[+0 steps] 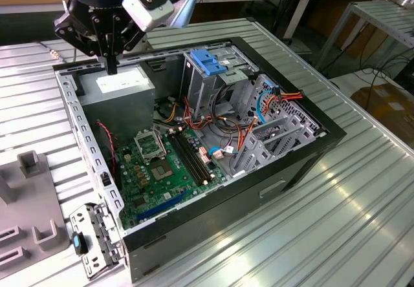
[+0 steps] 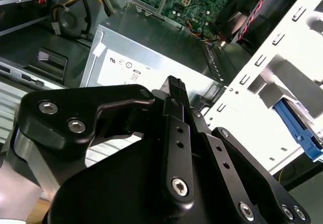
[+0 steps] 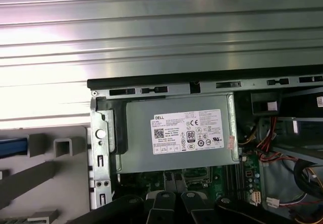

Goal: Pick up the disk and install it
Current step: 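Reach for the disk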

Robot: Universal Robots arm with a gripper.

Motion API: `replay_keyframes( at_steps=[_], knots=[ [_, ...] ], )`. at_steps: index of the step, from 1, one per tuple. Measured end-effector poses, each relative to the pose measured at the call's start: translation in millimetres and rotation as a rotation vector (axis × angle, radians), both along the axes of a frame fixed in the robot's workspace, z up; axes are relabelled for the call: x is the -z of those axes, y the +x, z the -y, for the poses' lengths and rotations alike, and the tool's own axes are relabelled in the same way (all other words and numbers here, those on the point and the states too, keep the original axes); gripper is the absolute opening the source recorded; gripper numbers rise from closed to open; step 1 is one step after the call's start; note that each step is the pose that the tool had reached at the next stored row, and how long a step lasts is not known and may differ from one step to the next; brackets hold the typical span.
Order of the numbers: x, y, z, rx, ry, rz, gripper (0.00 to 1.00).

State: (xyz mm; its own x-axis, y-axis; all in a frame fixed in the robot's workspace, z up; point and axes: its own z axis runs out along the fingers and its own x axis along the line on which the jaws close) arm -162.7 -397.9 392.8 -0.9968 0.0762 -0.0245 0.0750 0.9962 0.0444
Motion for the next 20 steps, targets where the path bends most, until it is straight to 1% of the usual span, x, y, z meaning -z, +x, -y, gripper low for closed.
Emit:
replay_keyframes(
  at_steps=[3,4,7,16,18,20],
  knots=[
    [0.0,-8.1,-0.1,0.0,0.0,-0.0001,0.11],
    [0.0,-12.0,-0.2,0.0,0.0001,-0.0001,0.11],
    [0.0,-18.1,-0.2,0.0,0.0001,0.0,0.11],
    [0.0,-30.9,-0.2,0.0,0.0001,0.0,0.11],
    [0.0,-34.5,-0.2,0.0,0.0001,0.0,0.11],
    [0.1,-39.9,-0.2,0.0,0.0,-0.0001,0.11]
  ],
)
